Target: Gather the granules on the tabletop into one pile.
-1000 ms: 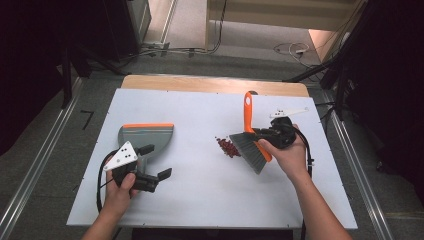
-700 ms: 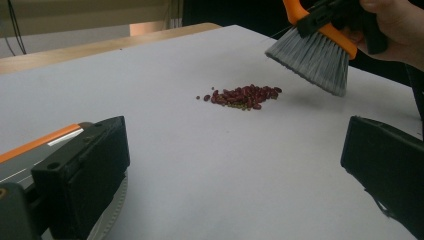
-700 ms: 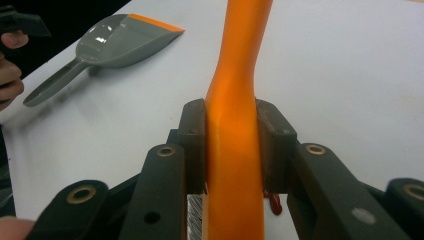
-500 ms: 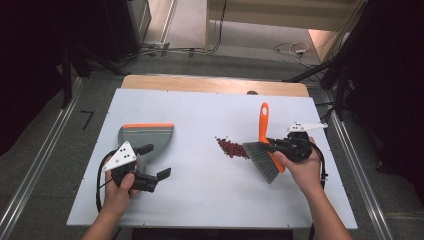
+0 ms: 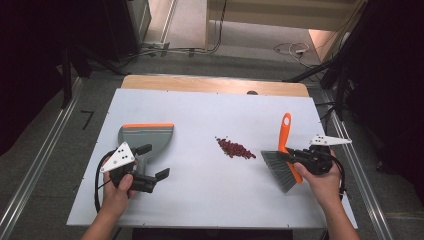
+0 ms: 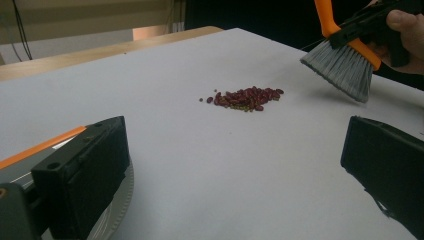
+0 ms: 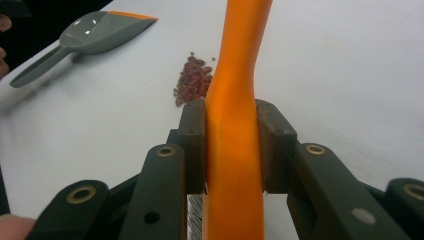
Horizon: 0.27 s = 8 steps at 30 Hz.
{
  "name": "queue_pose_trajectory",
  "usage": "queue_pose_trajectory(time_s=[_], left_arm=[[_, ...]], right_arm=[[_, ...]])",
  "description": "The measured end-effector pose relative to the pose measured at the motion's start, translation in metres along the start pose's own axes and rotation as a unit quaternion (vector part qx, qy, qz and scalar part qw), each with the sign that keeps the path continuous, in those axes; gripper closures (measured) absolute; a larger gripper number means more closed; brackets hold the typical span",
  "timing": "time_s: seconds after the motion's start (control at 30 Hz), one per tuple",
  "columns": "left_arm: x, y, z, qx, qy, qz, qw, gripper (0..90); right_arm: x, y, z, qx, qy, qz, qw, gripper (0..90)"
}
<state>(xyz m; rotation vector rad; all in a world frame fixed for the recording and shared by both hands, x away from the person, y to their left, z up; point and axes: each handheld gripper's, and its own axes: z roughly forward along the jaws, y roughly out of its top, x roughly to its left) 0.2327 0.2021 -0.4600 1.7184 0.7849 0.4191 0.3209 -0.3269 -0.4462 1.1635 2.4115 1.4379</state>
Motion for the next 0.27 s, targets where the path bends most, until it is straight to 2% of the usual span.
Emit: queue_pose_trajectory(time_s=[0.17, 0.27], left_arm=[[0.0003, -0.0001, 0.0009, 0.001, 0.0, -0.001, 1.0, 0.0], [0.0003, -0.0001, 0.0014, 0.002, 0.001, 0.0, 1.0, 0.0]], right_arm=[[-0.0095, -0.0046, -0.0065, -0.006, -0.006, 0.015, 0.9999, 67.6], [-0.0111, -0.0049, -0.0058, -0.004, -0.007, 0.014, 0.9999, 67.6]])
